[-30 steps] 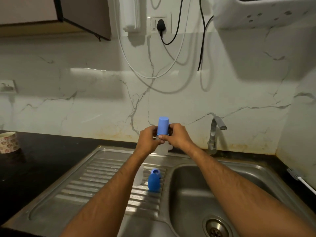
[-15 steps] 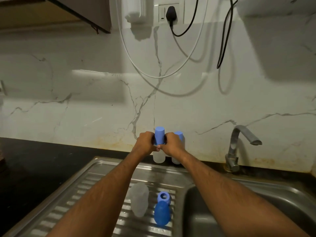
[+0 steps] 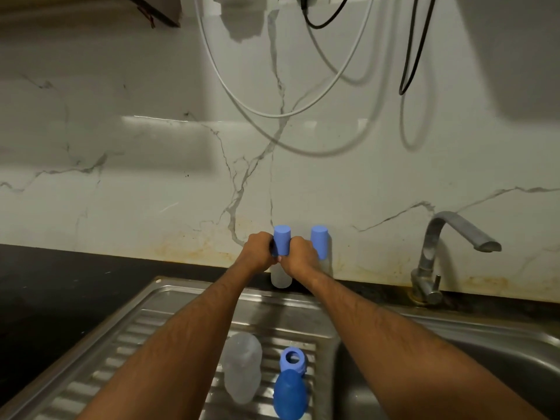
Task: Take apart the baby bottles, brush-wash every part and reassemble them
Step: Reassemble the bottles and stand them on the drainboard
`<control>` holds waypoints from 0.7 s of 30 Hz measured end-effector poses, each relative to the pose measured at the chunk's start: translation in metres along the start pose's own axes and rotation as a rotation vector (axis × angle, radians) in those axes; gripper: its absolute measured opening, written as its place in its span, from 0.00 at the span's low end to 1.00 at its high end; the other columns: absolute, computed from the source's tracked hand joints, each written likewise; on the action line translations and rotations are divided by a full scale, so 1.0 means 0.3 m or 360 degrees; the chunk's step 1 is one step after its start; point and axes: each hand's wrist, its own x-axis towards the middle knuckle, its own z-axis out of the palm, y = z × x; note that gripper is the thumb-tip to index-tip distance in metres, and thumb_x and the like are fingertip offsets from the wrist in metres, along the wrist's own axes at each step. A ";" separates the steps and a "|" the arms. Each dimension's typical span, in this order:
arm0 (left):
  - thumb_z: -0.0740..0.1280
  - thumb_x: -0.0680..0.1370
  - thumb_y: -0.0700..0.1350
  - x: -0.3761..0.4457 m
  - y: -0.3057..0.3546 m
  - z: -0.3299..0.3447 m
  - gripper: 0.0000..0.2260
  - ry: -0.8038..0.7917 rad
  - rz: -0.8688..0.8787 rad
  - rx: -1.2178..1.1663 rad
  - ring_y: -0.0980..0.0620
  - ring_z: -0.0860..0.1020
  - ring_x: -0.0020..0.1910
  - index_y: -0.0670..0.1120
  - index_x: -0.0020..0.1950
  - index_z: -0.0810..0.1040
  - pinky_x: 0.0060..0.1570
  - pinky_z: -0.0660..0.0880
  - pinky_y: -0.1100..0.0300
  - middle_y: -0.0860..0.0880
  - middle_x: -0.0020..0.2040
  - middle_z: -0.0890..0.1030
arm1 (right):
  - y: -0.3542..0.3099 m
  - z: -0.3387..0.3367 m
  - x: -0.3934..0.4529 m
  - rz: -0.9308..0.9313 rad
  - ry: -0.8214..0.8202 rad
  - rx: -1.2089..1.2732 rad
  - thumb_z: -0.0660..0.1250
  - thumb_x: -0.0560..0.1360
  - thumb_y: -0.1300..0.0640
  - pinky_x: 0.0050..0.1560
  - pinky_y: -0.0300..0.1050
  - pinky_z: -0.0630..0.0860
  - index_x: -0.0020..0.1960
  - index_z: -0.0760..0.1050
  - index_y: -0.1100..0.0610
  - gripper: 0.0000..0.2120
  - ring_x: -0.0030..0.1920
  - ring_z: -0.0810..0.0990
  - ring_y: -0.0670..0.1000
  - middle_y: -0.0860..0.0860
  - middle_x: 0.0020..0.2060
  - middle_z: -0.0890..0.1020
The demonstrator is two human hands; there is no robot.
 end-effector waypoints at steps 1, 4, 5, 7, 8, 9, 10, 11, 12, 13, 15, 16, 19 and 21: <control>0.73 0.73 0.37 0.005 -0.003 0.006 0.07 -0.0002 -0.0003 0.0004 0.42 0.82 0.48 0.38 0.50 0.80 0.53 0.80 0.48 0.41 0.47 0.84 | 0.002 0.010 0.005 0.0010 0.0008 -0.0002 0.64 0.82 0.61 0.46 0.41 0.69 0.56 0.78 0.62 0.06 0.46 0.74 0.49 0.52 0.47 0.78; 0.72 0.74 0.37 0.017 -0.022 0.025 0.05 -0.0008 -0.0014 0.0019 0.42 0.81 0.48 0.39 0.48 0.80 0.52 0.79 0.49 0.41 0.48 0.83 | 0.003 0.041 0.013 0.0031 0.0036 -0.0008 0.64 0.82 0.59 0.46 0.41 0.69 0.56 0.78 0.61 0.06 0.46 0.74 0.48 0.53 0.48 0.79; 0.72 0.75 0.37 0.020 -0.027 0.031 0.05 -0.0004 -0.0017 0.0019 0.42 0.81 0.48 0.39 0.48 0.80 0.52 0.79 0.50 0.41 0.48 0.83 | 0.005 0.048 0.016 0.0045 0.0053 -0.0003 0.65 0.82 0.59 0.46 0.41 0.69 0.56 0.77 0.60 0.06 0.46 0.73 0.48 0.52 0.47 0.78; 0.72 0.75 0.38 0.026 -0.034 0.038 0.06 0.0012 -0.0019 0.0003 0.43 0.81 0.48 0.38 0.50 0.80 0.53 0.79 0.49 0.41 0.48 0.83 | 0.009 0.057 0.023 0.0066 0.0082 0.0014 0.65 0.83 0.58 0.46 0.40 0.68 0.56 0.76 0.59 0.06 0.46 0.73 0.48 0.52 0.47 0.78; 0.72 0.75 0.39 0.029 -0.038 0.040 0.07 0.0023 -0.0016 -0.0005 0.43 0.81 0.48 0.37 0.51 0.80 0.53 0.79 0.49 0.41 0.48 0.83 | 0.011 0.060 0.027 0.0068 0.0092 0.0019 0.65 0.82 0.57 0.46 0.40 0.68 0.56 0.76 0.59 0.06 0.46 0.73 0.47 0.52 0.47 0.78; 0.73 0.75 0.39 0.033 -0.041 0.042 0.08 0.0034 -0.0013 -0.0013 0.43 0.81 0.47 0.37 0.51 0.80 0.52 0.79 0.49 0.41 0.48 0.83 | 0.012 0.062 0.031 0.0069 0.0099 0.0015 0.66 0.82 0.57 0.46 0.40 0.68 0.56 0.76 0.59 0.06 0.46 0.73 0.48 0.51 0.47 0.77; 0.73 0.75 0.40 0.035 -0.045 0.044 0.08 0.0041 -0.0010 -0.0019 0.43 0.81 0.47 0.37 0.51 0.80 0.52 0.79 0.49 0.41 0.47 0.83 | 0.014 0.065 0.032 0.0072 0.0104 0.0008 0.66 0.82 0.56 0.46 0.40 0.68 0.57 0.76 0.60 0.07 0.46 0.72 0.48 0.51 0.46 0.76; 0.73 0.75 0.40 0.038 -0.048 0.046 0.08 0.0048 -0.0006 -0.0023 0.42 0.81 0.47 0.36 0.50 0.80 0.51 0.78 0.49 0.40 0.47 0.83 | 0.015 0.069 0.034 0.0077 0.0108 0.0003 0.66 0.82 0.56 0.47 0.40 0.68 0.58 0.76 0.60 0.08 0.46 0.72 0.48 0.50 0.46 0.75; 0.73 0.75 0.40 0.040 -0.051 0.047 0.08 0.0051 -0.0005 -0.0023 0.42 0.81 0.47 0.36 0.50 0.80 0.51 0.78 0.49 0.40 0.47 0.83 | 0.017 0.073 0.036 0.0081 0.0113 0.0004 0.66 0.82 0.56 0.47 0.40 0.68 0.58 0.76 0.60 0.09 0.47 0.72 0.48 0.50 0.46 0.75; 0.73 0.75 0.40 0.042 -0.053 0.049 0.09 0.0056 -0.0006 -0.0022 0.42 0.81 0.47 0.36 0.50 0.80 0.51 0.79 0.48 0.40 0.47 0.83 | 0.019 0.077 0.038 0.0080 0.0119 0.0008 0.66 0.82 0.56 0.47 0.40 0.68 0.58 0.76 0.60 0.09 0.47 0.72 0.48 0.50 0.46 0.75; 0.73 0.75 0.40 0.044 -0.055 0.050 0.09 0.0062 -0.0007 -0.0019 0.42 0.81 0.47 0.36 0.51 0.80 0.52 0.79 0.48 0.40 0.47 0.84 | 0.019 0.082 0.043 0.0075 0.0126 0.0018 0.67 0.82 0.56 0.47 0.40 0.68 0.59 0.76 0.60 0.09 0.47 0.72 0.48 0.51 0.47 0.76; 0.73 0.75 0.40 0.045 -0.055 0.051 0.09 0.0062 -0.0007 -0.0024 0.42 0.81 0.47 0.36 0.51 0.80 0.52 0.79 0.48 0.40 0.47 0.84 | 0.019 0.083 0.044 0.0076 0.0128 0.0024 0.67 0.82 0.56 0.47 0.40 0.68 0.59 0.76 0.60 0.10 0.47 0.72 0.48 0.51 0.49 0.77; 0.74 0.75 0.40 0.046 -0.058 0.055 0.09 0.0072 -0.0025 -0.0038 0.43 0.82 0.47 0.36 0.52 0.81 0.52 0.80 0.48 0.41 0.47 0.84 | 0.021 0.084 0.047 0.0078 0.0137 0.0057 0.67 0.82 0.55 0.48 0.40 0.69 0.59 0.77 0.60 0.10 0.47 0.73 0.48 0.53 0.52 0.80; 0.74 0.75 0.41 0.044 -0.059 0.054 0.11 0.0080 -0.0041 -0.0050 0.43 0.82 0.48 0.37 0.53 0.81 0.53 0.80 0.49 0.41 0.48 0.84 | 0.021 0.087 0.046 0.0087 0.0140 0.0077 0.68 0.81 0.55 0.48 0.40 0.69 0.60 0.77 0.60 0.11 0.47 0.73 0.48 0.55 0.54 0.82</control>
